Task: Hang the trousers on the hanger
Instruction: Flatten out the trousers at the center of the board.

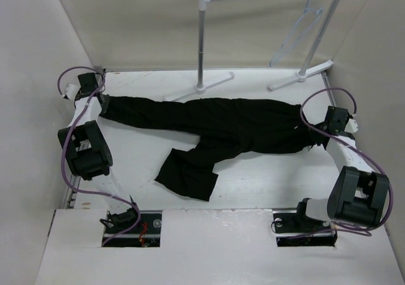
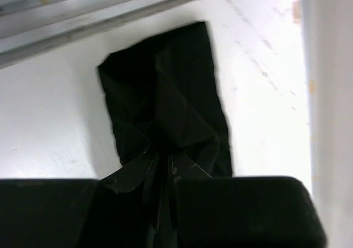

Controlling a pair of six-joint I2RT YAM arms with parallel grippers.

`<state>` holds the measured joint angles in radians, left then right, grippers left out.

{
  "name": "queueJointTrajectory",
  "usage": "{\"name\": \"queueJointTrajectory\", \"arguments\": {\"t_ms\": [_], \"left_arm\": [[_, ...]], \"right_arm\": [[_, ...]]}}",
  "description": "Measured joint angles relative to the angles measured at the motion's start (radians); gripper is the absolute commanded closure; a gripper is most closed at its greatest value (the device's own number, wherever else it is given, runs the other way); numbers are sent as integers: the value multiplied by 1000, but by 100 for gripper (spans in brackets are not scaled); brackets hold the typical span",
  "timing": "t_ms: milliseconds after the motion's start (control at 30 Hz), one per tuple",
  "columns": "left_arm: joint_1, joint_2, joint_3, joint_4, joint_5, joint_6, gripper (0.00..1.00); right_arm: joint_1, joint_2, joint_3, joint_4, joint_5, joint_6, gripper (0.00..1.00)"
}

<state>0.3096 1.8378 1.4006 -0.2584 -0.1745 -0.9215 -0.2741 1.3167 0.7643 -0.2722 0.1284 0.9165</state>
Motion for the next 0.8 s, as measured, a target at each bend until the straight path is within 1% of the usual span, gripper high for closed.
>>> {"name": "queueJointTrajectory", "arguments": {"t_ms": [100, 167, 200, 233, 300, 367, 400, 433, 533, 633, 700, 733, 767, 800], "left_arm": [[19, 17, 2, -51, -26, 9, 92], [29, 47, 21, -93, -42, 17, 88], [32, 61, 36, -108, -46, 25, 84], [34, 75, 51, -118, -48, 34, 76], [33, 82, 68, -127, -54, 53, 63], [23, 66, 67, -130, -60, 62, 52], [14, 46, 51, -126, -65, 64, 48], [4, 13, 22, -124, -69, 61, 47], [-37, -154, -133, -135, -95, 45, 48], [-115, -375, -286, -171, -129, 27, 53], [-217, -532, -380, -200, -146, 15, 57], [-283, -607, -428, -218, -151, 6, 57], [-355, -678, -473, -247, -150, -6, 57], [-426, -742, -518, -280, -146, -25, 57]], "right_arm": [[-8, -2, 6, 0, 7, 8, 97], [-7, -2, 6, -5, 6, 19, 93], [-7, -2, 8, -6, 6, 24, 88], [-8, -2, 11, -10, 6, 31, 80], [-4, -1, 27, -21, 10, 41, 60], [8, -3, 49, -27, 23, 53, 44], [18, -10, 56, -27, 27, 55, 36], [30, -24, 59, -27, 32, 58, 31], [64, -98, 59, -42, 44, 60, 23], [96, -191, 59, -53, 60, 58, 21], [126, -250, 59, -68, 72, 55, 23], [149, -279, 59, -75, 76, 53, 27], [174, -304, 59, -82, 77, 48, 38], [204, -331, 57, -89, 78, 40, 58]]}}
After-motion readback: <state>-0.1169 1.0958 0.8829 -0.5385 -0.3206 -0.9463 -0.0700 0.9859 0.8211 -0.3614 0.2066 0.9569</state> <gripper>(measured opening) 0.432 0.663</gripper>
